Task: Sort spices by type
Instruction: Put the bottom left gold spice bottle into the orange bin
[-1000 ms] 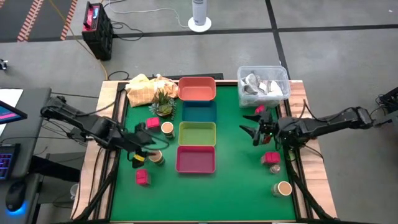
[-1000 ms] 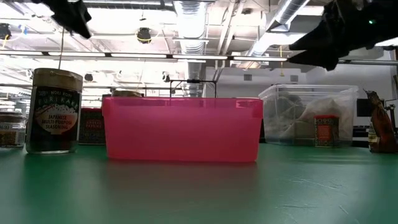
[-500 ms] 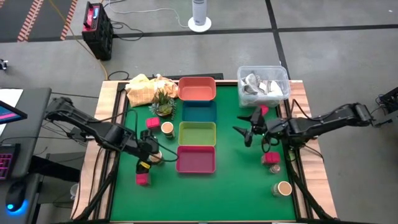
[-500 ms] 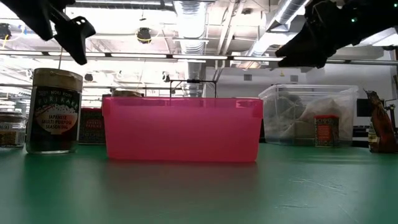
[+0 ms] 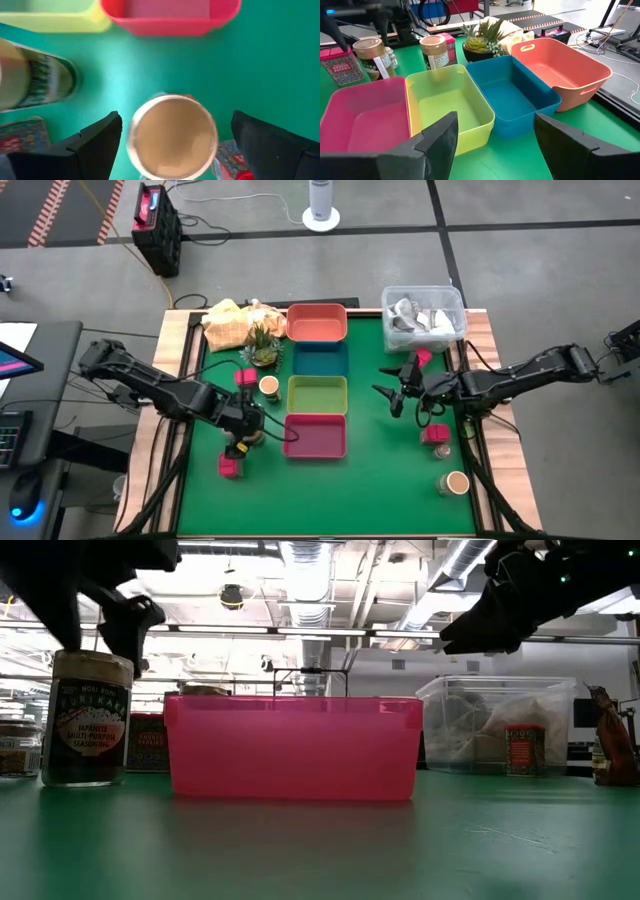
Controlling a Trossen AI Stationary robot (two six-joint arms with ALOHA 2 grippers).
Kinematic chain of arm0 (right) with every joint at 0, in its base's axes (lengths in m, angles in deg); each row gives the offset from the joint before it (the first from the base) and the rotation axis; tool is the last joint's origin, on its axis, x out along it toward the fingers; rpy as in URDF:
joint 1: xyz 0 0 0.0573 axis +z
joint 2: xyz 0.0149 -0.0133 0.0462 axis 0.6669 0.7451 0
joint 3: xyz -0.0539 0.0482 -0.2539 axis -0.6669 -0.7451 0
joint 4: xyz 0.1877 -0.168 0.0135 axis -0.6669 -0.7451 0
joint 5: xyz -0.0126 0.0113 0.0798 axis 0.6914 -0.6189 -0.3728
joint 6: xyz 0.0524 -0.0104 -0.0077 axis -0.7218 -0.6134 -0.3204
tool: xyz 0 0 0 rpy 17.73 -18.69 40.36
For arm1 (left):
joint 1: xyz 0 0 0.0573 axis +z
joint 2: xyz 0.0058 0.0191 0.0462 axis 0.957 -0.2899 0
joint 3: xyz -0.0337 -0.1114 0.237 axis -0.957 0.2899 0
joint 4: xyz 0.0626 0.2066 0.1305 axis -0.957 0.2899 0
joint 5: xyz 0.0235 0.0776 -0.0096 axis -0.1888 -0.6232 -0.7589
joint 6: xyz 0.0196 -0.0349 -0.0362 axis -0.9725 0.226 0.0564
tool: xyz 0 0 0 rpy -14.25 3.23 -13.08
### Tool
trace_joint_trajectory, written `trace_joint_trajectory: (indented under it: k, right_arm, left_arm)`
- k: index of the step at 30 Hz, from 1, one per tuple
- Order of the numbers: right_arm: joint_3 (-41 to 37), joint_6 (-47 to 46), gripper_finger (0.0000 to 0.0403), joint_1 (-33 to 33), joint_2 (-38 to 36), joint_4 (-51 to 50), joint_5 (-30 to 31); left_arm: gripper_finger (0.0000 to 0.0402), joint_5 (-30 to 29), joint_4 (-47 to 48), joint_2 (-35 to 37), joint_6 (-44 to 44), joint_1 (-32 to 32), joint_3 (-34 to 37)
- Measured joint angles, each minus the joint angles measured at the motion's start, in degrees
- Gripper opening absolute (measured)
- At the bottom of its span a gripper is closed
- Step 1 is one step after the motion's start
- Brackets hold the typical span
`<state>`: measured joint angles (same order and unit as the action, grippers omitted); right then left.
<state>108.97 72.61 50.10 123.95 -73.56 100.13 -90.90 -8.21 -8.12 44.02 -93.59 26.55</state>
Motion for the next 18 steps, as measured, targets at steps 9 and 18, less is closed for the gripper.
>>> trace_joint_trajectory:
  k: [9,18]
  right_arm:
    - [0.0,-0.2,0.0286,0.0,0.0,0.0,0.0]
    - [0.0,-1.2,0.0286,0.0,0.0,0.0,0.0]
  left_arm:
    - [0.0360,-1.6,2.2,-6.8,-3.9,0.0,0.0]
    - [0.0270,-2.1,1.7,-10.5,-7.8,0.0,0.0]
